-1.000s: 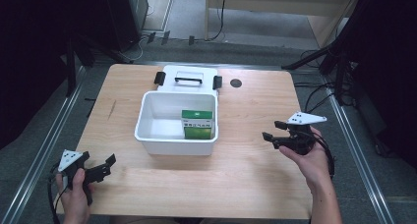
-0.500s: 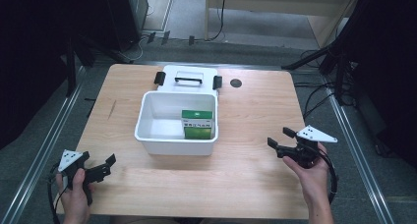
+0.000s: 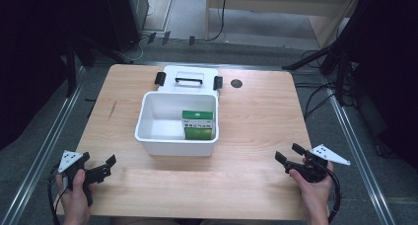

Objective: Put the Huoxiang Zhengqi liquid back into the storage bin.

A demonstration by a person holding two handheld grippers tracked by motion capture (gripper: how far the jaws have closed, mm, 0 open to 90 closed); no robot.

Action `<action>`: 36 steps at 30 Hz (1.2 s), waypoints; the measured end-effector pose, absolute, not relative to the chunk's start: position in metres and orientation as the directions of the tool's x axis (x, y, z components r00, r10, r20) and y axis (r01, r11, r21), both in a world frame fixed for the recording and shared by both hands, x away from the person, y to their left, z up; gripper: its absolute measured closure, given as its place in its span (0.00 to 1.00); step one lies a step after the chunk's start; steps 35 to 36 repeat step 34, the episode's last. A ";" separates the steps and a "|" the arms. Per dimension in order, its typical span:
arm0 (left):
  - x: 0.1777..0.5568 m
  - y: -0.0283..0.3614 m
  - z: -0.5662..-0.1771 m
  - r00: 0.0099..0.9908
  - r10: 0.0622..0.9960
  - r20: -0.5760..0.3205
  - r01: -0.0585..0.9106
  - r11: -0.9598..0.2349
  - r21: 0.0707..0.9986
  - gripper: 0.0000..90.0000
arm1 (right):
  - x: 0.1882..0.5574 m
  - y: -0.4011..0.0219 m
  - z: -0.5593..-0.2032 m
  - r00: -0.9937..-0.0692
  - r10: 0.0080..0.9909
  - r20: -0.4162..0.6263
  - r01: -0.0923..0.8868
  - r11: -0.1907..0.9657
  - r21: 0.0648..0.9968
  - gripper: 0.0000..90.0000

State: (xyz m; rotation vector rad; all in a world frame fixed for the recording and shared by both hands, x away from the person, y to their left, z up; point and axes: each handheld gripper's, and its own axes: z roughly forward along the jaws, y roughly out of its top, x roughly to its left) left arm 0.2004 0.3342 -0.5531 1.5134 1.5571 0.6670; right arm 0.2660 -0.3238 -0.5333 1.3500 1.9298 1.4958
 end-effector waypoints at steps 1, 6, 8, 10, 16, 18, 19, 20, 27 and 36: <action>0.200 0.334 -0.553 0.086 0.976 -0.202 0.526 0.128 0.841 0.00 | 0.263 -0.325 -0.535 -0.463 0.853 0.239 0.456 -0.001 0.890 0.12; 0.200 0.334 -0.553 0.085 0.976 -0.201 0.527 0.127 0.841 0.00 | 0.248 -0.330 -0.540 -0.344 0.916 0.207 0.469 -0.024 0.883 0.10; 0.200 0.334 -0.553 0.085 0.976 -0.201 0.527 0.127 0.840 0.00 | 0.246 -0.331 -0.541 -0.335 0.919 0.207 0.470 -0.028 0.882 0.07; 0.200 0.334 -0.553 0.086 0.976 -0.201 0.526 0.127 0.841 0.00 | 0.242 -0.334 -0.542 -0.338 0.916 0.217 0.475 -0.033 0.879 0.01; 0.200 0.334 -0.553 0.086 0.975 -0.203 0.526 0.128 0.841 0.00 | 0.230 -0.342 -0.545 -0.306 0.927 0.216 0.477 -0.047 0.877 0.00; 0.200 0.334 -0.553 0.086 0.975 -0.203 0.527 0.129 0.840 0.00 | 0.228 -0.345 -0.546 -0.302 0.929 0.213 0.473 -0.048 0.880 0.00; 0.200 0.334 -0.553 0.085 0.975 -0.204 0.527 0.129 0.840 0.00 | 0.227 -0.346 -0.546 -0.296 0.932 0.209 0.472 -0.048 0.880 0.00; 0.200 0.334 -0.553 0.085 0.975 -0.204 0.528 0.129 0.839 0.00 | 0.227 -0.346 -0.546 -0.296 0.932 0.209 0.472 -0.048 0.880 0.00; 0.201 0.335 -0.553 0.084 0.975 -0.205 0.530 0.130 0.838 0.00 | 0.220 -0.352 -0.546 -0.285 0.939 0.195 0.472 -0.040 0.881 0.00; 0.202 0.335 -0.553 0.083 0.975 -0.207 0.537 0.131 0.833 0.00 | 0.220 -0.352 -0.547 -0.291 0.930 0.224 0.482 -0.060 0.874 0.01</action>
